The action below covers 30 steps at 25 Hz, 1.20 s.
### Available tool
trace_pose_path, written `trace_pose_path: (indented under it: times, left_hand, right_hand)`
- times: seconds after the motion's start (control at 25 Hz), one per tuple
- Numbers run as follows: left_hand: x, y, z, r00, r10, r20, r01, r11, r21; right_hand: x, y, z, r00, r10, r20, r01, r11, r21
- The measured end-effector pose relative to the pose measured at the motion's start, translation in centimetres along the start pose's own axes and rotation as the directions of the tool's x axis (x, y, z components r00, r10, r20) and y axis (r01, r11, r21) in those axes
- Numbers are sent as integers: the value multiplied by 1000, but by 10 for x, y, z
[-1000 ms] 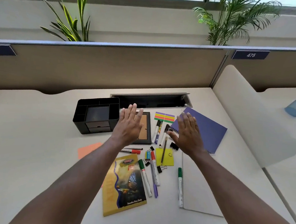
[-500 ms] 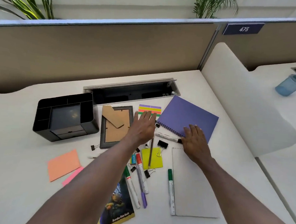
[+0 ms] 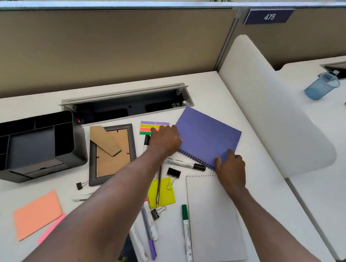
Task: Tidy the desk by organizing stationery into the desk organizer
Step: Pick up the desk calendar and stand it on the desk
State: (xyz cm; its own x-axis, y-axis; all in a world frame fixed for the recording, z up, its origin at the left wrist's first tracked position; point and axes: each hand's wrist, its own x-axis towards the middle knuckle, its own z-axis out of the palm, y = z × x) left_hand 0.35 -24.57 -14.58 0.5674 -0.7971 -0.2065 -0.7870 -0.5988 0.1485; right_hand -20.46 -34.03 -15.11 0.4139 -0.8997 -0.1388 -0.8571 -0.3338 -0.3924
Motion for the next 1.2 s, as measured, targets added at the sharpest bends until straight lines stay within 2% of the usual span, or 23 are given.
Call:
trace_pose_path:
  times: [0.16,0.28,0.36,0.48,0.64,0.8,0.88,1.0,1.2]
  left_hand:
    - [2,10,5,998,-37,-45,29,985,-169]
    - [3,16,-4,992,-124,1,116,925,-362]
    - [5,18,-13,986,-166,30,163,882,-443]
    - [10,18,-30,982,-188,-17,158,868,-472]
    - [18,20,-51,973,-209,-102,127,843,-522]
    - [22,26,-71,947,-251,-200,123,859,-497]
    - [23,26,-74,946,-263,-189,142,861,-488]
    - [22,27,-75,944,-281,-171,163,851,-498]
    - [28,39,-90,931,-293,-219,154,856,-493]
  right_hand:
    - [10,-14,-3,980,199,24,-199,955,219]
    - [19,-17,-10,934,341,105,-353,840,413]
    - [23,-18,-19,920,370,130,-383,779,497]
    - [30,-18,-31,938,323,125,-332,733,594]
    - [38,-25,-49,979,168,115,-201,700,685]
    - [44,-29,-69,985,7,175,-127,716,687]
    - [45,-28,-77,978,-37,207,-115,730,673]
    - [45,-28,-84,964,-63,258,-124,753,647]
    - [59,-17,-103,953,-60,297,-139,784,605]
